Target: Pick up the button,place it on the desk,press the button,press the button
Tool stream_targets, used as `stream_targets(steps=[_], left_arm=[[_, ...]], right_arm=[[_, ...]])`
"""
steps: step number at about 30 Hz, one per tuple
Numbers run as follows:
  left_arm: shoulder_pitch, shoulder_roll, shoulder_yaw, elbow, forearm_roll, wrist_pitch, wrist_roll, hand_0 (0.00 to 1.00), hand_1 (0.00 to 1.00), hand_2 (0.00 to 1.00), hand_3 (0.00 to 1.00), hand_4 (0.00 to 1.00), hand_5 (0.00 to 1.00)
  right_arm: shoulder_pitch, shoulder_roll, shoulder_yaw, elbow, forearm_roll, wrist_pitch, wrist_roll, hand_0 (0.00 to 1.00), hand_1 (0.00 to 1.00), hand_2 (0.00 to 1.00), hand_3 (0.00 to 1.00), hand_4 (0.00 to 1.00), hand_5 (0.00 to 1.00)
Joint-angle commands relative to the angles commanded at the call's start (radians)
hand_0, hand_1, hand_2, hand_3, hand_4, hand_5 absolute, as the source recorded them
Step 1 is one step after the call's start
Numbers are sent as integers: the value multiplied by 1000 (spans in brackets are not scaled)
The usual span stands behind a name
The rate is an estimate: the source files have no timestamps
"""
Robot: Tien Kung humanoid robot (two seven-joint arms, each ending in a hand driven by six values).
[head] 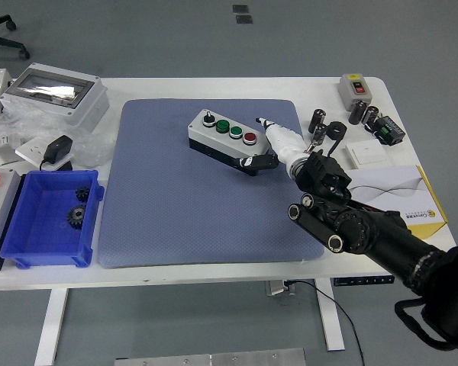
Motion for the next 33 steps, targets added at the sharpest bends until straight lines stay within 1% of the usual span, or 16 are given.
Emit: stream_targets(steps=[1, 7, 8, 13, 14, 19, 20, 25, 26, 30, 31, 33], left_arm=[[0, 0, 0, 0, 0, 0, 0, 627, 552, 515, 613, 547, 189], [-2, 1, 0, 0, 0, 0, 0, 627, 552, 515, 613, 547, 189], [-3, 1, 0, 0, 1, 0, -1, 627, 552, 515, 613, 547, 189], [-6, 1, 0, 1, 2, -1, -1, 627, 552, 515, 613, 547, 189], [-6, 1, 0, 1, 2, -1, -2, 627, 552, 515, 614, 547, 189], [-4, 1, 1, 1, 0, -1, -1, 627, 552, 515, 614, 547, 189], [-3, 1, 2, 1, -1, -1, -1, 627, 552, 515, 614, 547, 189], [-1, 0, 2, 3, -1, -3, -5, 627, 552, 515, 614, 547, 189], [-1, 0, 2, 3, -1, -3, -6, 626, 551, 515, 613, 546, 190], [-1, -2, 1, 5, -1, -4, -11, 626, 551, 515, 613, 546, 190], [-2, -2, 1, 6, 0, -4, -12, 627, 551, 515, 613, 546, 189], [-2, -2, 1, 6, -1, -4, -13, 627, 551, 515, 613, 546, 189]], right_arm=[[1, 0, -3, -3, 3, -3, 1, 840, 879, 917, 998, 998, 492], [8, 0, -22, -25, 26, -24, 8, 840, 879, 917, 998, 998, 492], [9, 0, -25, -28, 28, -26, 9, 500, 662, 686, 902, 924, 320], [12, 0, -43, -38, 37, -31, 9, 500, 662, 686, 902, 924, 320], [12, 0, -47, -38, 39, -32, 9, 379, 573, 588, 765, 857, 220], [9, 0, -67, -35, 45, -38, 12, 379, 573, 588, 765, 857, 220], [8, 0, -72, -35, 46, -39, 14, 316, 516, 488, 620, 807, 184], [3, 0, -88, -32, 54, -57, 24, 316, 516, 488, 620, 807, 184], [3, 0, -90, -31, 56, -63, 28, 284, 483, 446, 524, 695, 182], [1, 0, -97, -31, 71, -84, 41, 284, 483, 446, 524, 695, 182], [1, 0, -99, -31, 75, -88, 44, 272, 460, 408, 442, 585, 69], [0, 0, -99, -30, 81, -94, 49, 272, 460, 408, 442, 585, 69]])
